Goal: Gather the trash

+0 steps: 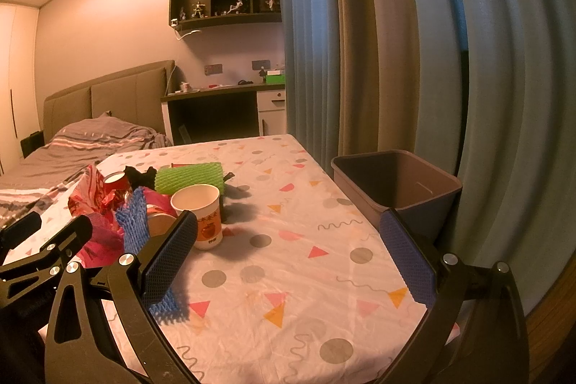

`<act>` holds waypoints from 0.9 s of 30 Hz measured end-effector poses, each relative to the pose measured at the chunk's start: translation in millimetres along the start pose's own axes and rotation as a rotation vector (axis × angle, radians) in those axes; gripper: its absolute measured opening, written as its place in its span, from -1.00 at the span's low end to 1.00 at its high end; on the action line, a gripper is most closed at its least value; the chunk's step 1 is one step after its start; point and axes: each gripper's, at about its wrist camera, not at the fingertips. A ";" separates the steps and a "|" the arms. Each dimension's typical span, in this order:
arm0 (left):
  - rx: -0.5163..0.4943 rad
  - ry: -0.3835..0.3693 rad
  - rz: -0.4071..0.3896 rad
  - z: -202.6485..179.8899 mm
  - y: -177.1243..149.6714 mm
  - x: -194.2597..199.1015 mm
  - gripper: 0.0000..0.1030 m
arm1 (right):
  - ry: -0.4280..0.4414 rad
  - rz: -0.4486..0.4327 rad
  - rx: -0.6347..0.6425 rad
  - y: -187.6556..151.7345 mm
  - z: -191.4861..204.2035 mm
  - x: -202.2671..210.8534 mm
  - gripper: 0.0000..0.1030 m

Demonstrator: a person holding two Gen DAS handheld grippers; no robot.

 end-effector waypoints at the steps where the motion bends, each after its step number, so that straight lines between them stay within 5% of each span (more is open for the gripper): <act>1: -0.001 0.000 -0.002 -0.2 -0.4 -0.3 0.75 | 0.000 -0.001 0.001 -0.8 0.8 -0.2 0.90; 17: 0.005 0.031 -0.007 25.5 -6.4 -2.3 0.75 | 0.054 0.022 0.015 -5.7 1.3 -10.7 0.90; 27: 0.069 0.109 -0.038 70.2 -18.2 -4.7 0.72 | 0.269 0.120 0.086 -28.3 57.0 -39.7 0.90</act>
Point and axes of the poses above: each gripper's, at about its wrist camera, not at the fingertips, and x roughly against the way its jaws point, z to its left, y to its top, and after that the axes turned 8 degrees about -y, right-handed
